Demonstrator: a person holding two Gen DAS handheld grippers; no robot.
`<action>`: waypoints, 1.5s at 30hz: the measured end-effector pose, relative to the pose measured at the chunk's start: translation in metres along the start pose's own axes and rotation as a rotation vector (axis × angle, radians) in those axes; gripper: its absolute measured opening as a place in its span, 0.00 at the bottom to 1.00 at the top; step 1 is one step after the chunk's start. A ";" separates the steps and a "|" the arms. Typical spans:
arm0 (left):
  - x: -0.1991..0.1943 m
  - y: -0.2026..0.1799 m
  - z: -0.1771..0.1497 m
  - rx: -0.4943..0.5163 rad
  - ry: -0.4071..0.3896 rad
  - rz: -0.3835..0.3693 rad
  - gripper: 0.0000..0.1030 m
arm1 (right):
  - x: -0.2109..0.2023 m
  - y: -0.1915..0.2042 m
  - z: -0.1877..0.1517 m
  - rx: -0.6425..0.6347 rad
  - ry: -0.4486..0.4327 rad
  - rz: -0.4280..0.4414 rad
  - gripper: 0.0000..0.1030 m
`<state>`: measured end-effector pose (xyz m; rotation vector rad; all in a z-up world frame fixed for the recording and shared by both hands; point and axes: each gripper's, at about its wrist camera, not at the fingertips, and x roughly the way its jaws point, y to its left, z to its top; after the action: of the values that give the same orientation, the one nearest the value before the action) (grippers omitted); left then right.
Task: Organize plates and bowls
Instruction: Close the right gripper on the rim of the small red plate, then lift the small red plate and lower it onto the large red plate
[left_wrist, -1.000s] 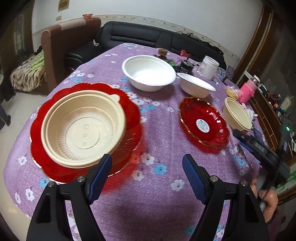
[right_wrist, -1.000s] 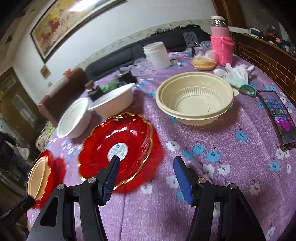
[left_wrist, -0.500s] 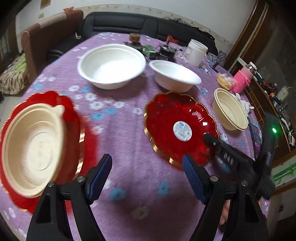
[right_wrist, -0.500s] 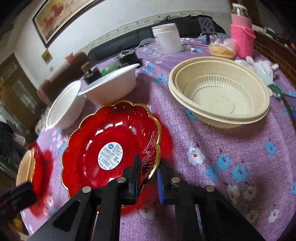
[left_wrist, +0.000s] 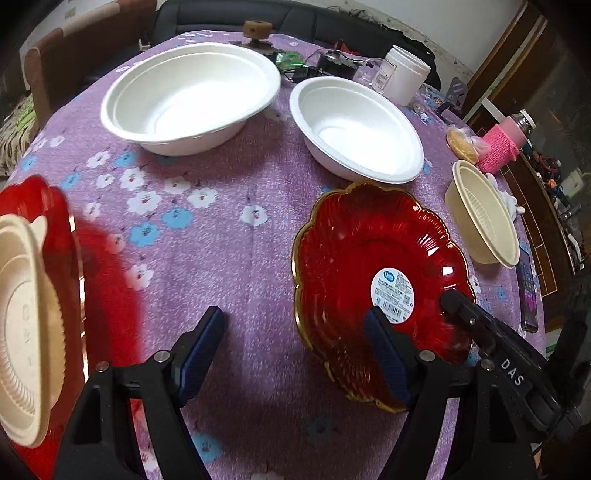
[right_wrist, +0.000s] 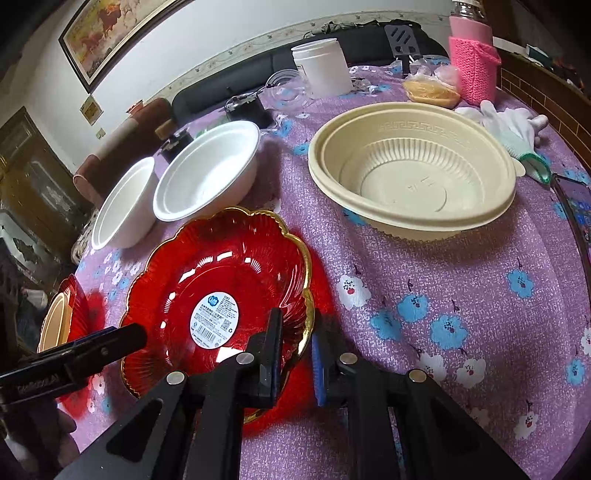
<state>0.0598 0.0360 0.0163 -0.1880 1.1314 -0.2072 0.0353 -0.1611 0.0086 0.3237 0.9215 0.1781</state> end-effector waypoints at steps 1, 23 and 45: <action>0.002 -0.002 0.001 0.011 -0.004 0.007 0.72 | 0.000 0.000 0.000 -0.001 -0.001 -0.001 0.14; -0.013 -0.011 0.002 0.056 -0.099 0.107 0.30 | -0.015 0.018 -0.008 -0.052 -0.094 0.047 0.14; -0.156 0.145 -0.037 -0.200 -0.304 0.211 0.30 | -0.029 0.204 -0.018 -0.285 -0.079 0.265 0.15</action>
<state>-0.0277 0.2149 0.1006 -0.2659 0.8605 0.1200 0.0011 0.0256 0.0915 0.1853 0.7610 0.5312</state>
